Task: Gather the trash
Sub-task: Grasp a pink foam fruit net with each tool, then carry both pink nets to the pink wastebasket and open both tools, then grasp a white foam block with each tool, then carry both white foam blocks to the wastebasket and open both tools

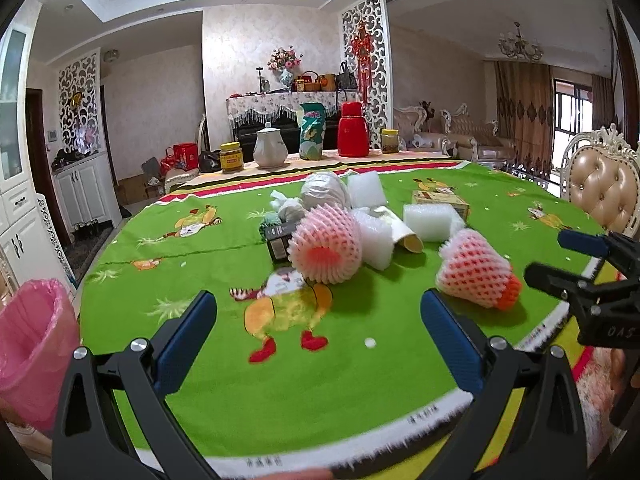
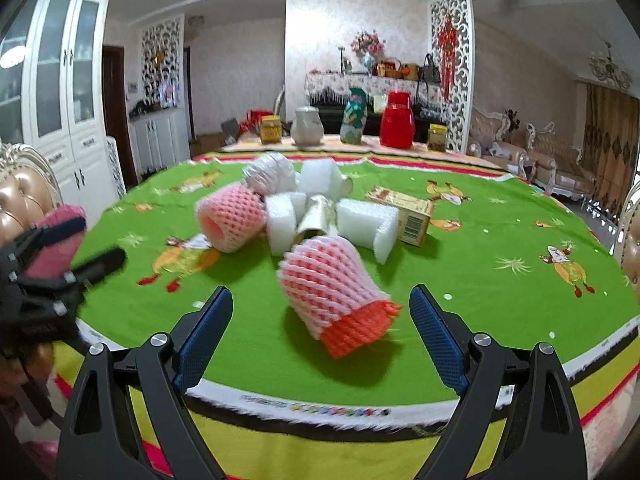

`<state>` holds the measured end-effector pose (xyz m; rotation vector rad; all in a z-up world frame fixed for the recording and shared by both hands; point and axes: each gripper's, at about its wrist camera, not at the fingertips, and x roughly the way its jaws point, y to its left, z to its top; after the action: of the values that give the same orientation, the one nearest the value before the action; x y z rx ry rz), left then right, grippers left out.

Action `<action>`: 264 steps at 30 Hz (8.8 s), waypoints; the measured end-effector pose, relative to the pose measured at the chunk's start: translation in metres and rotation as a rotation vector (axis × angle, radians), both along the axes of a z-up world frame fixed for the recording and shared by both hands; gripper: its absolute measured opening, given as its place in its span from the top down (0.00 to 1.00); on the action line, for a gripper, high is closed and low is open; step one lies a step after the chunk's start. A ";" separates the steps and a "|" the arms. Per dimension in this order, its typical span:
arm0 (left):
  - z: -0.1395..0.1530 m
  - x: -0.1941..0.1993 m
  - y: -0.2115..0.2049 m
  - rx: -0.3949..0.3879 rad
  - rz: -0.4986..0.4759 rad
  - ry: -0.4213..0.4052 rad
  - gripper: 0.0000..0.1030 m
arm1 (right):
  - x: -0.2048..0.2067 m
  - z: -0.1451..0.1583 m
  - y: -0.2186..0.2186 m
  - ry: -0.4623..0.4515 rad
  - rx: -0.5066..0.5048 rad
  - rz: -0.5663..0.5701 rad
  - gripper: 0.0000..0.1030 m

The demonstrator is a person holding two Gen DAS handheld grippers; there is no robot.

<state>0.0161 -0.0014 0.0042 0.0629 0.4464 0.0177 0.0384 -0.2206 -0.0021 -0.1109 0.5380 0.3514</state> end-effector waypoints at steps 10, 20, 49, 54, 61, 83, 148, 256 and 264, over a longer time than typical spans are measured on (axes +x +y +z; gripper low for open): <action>-0.009 0.090 0.009 -0.034 -0.048 0.151 0.04 | 0.075 -0.033 0.011 0.183 -0.055 0.046 0.18; -0.031 0.176 0.011 -0.054 -0.008 0.295 0.05 | 0.099 -0.053 0.027 0.235 -0.084 0.077 0.33; -0.019 0.035 0.076 -0.137 0.036 0.110 0.56 | 0.031 -0.025 0.042 0.146 0.069 0.077 0.76; -0.013 -0.001 0.111 -0.107 0.105 0.053 0.56 | 0.019 -0.018 0.080 0.117 0.068 0.157 0.76; 0.002 -0.041 0.163 -0.125 0.207 -0.007 0.55 | 0.002 -0.011 0.141 0.092 0.067 0.294 0.76; 0.004 -0.136 0.363 -0.174 0.610 0.024 0.53 | -0.024 0.012 0.360 0.124 0.103 0.696 0.76; -0.025 0.133 0.011 -0.180 -0.036 0.237 0.05 | 0.175 -0.040 -0.007 0.256 0.014 -0.120 0.25; 0.002 -0.099 0.334 -0.057 0.688 0.010 0.60 | -0.002 0.013 0.356 0.151 0.121 0.514 0.83; -0.012 -0.106 0.375 -0.099 0.745 0.038 0.60 | 0.003 0.010 0.421 0.182 0.072 0.580 0.83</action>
<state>-0.0899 0.3733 -0.0081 -0.2036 0.4879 0.7273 0.0413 0.2006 0.0076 -0.1658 0.6677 0.9526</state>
